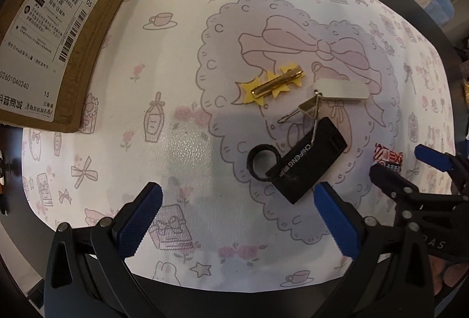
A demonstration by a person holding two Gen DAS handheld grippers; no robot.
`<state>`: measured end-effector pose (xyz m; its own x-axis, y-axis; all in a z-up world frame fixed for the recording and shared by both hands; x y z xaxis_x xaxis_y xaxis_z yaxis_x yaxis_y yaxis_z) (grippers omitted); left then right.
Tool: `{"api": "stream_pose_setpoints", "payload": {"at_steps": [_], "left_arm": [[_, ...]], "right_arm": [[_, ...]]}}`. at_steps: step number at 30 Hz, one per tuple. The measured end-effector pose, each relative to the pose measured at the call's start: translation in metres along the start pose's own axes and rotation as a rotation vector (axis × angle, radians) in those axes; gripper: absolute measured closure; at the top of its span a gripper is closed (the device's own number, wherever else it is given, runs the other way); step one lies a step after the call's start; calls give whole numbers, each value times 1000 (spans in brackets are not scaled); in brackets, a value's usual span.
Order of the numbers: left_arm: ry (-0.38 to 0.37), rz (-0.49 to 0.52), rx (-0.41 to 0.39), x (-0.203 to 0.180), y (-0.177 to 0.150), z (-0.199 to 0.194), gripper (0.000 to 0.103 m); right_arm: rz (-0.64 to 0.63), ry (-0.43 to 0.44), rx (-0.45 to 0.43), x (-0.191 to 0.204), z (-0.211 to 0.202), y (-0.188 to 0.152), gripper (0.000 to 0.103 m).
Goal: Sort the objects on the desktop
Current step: 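Move right gripper to the red-white candy bar while left gripper approaches the black hair tie, then close right gripper on the candy bar while left gripper grasps the black hair tie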
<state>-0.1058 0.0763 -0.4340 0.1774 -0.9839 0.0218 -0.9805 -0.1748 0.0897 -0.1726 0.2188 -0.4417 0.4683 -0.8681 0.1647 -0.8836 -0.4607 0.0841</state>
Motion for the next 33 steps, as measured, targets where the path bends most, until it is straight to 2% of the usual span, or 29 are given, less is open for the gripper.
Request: {"api": "stream_pose_setpoints", "payload": {"at_steps": [5,8,13,15,16,19,24,30,33], "left_arm": [[3,12,-8,-3,4,2,0],[23,22,6,-2,4,6,12],[6,13,12,-4,2,4,19],[-21,9,15,-7,1,2,32],[-35,8,17,-9,1,1,35],[-70,9,22,-13,-2,-2,50],[-103,16,19,-16,-4,-5,71],[-131,22,16,-16,-5,-5,83],[-127,25,19,-13,-6,-6,83]], "right_arm": [[-6,-2,11,1,5,-2,17],[-13,-24,7,1,5,-3,20],[-15,-39,7,1,1,-9,33],[-11,-40,8,0,-2,-10,41],[-11,-40,10,0,-3,-12,44],[-9,-37,15,0,-5,-16,49],[-2,-29,20,0,-9,-23,51],[-1,-25,22,1,-12,-30,52],[-6,-27,23,2,-13,-33,52]]}}
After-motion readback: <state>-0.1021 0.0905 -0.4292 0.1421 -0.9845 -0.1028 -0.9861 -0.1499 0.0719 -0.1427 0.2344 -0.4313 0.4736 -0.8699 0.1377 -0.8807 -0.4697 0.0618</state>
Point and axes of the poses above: each gripper's, at about its wrist camera, not at the fingertips, and z roughly the way its jaws point, x to its left, y to its top, the point moved 10 cm from there along z, roughly the way its jaws point, and after that the axes turned 6 degrees about y, right-handed, at the moved point
